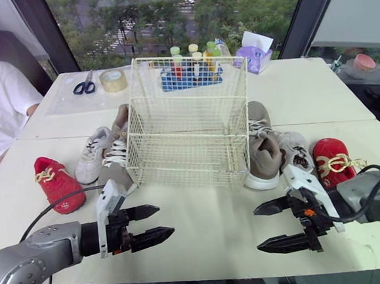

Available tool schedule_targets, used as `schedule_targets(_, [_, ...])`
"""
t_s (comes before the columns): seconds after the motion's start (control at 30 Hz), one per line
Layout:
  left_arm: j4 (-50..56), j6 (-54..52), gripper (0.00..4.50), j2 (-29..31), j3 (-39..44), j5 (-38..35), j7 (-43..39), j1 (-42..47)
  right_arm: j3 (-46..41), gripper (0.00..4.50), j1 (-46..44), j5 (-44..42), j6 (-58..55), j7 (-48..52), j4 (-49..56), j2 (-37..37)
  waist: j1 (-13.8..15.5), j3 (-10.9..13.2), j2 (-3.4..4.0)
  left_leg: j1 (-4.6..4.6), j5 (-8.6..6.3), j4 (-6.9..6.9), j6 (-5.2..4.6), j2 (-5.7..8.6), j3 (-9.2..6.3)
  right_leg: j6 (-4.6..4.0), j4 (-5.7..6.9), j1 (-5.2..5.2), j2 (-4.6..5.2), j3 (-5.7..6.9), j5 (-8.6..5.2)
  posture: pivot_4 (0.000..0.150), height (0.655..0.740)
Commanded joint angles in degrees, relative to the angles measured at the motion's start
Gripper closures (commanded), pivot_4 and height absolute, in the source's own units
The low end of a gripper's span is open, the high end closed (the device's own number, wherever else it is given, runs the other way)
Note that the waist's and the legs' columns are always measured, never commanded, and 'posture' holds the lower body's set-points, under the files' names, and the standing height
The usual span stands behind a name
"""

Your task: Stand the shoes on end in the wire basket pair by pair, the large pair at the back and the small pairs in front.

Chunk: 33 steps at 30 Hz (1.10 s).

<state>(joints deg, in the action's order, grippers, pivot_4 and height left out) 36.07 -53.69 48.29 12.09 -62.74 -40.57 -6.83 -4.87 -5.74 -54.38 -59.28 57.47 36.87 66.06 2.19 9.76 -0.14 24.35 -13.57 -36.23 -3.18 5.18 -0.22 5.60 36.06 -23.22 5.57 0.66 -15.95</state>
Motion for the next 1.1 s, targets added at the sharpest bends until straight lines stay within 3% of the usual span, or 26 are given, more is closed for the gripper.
schedule_targets(0.03, [0.7, -0.5, 0.08, 0.1, -0.9, -0.7, 0.1, 1.5, -1.9, 0.00, -3.3, -0.6, 1.1, 1.3, -0.8, 0.4, 0.0, 0.0, 0.00, 0.00, 0.00, 0.00, 0.00, 0.00, 0.00, 0.00, 0.00, -0.01, 0.00, 0.00, 0.00, 0.150, 0.7358])
schedule_targets(0.2, [1.6, -1.9, 0.08, 3.4, 0.6, -4.1, -3.1, 7.2, 0.8, 0.00, -27.1, -6.2, -1.3, 4.6, -6.3, -1.5, -0.5, 0.0, 0.04, 0.00, 0.03, -0.07, 0.04, -0.02, 0.02, -0.02, 0.03, 0.00, -0.02, 0.00, 0.20, 0.150, 0.7358])
schedule_targets(0.33, [2.5, -2.5, 0.08, 10.6, 8.9, -10.6, -7.1, 10.9, 9.4, 0.00, -41.8, 1.2, 1.3, 9.8, -11.2, -3.8, -1.2, 0.1, -0.04, -0.01, 0.05, 0.03, 0.09, -0.09, 0.00, -0.03, 0.00, -0.15, -0.04, 0.08, 0.20, 0.150, 0.7358])
schedule_targets(0.6, [1.1, -0.7, 0.08, 12.2, 12.3, -16.8, -2.7, 18.7, 26.7, 0.00, -49.2, 18.8, 8.7, 15.4, -18.4, -12.6, -1.8, 0.1, -0.03, 0.04, 0.04, 0.03, 0.04, 0.00, 0.02, 0.16, 0.05, -0.22, -0.01, 0.06, 0.32, 0.150, 0.7358])
schedule_targets(0.8, [4.2, 0.9, 0.08, 8.6, 10.0, -18.1, 3.1, 17.4, 34.6, 0.00, -50.6, 28.5, 2.5, 7.1, -20.2, -18.7, -1.8, 0.1, -0.03, 0.03, 0.11, 0.03, 0.19, -0.01, 0.00, 0.16, 0.16, -0.26, -0.04, 0.06, 0.35, 0.150, 0.7358])
schedule_targets(1.1, [4.0, 2.3, 0.00, 5.7, 5.0, -17.5, 6.8, 19.3, 35.1, 4.46, -50.2, 32.0, 1.0, 6.6, -14.9, -18.4, -1.5, 0.0, -0.05, 0.00, 0.15, -0.04, 0.24, 0.00, -0.01, 0.16, 0.17, -0.23, -0.07, 0.06, 0.49, 0.150, 0.7358])
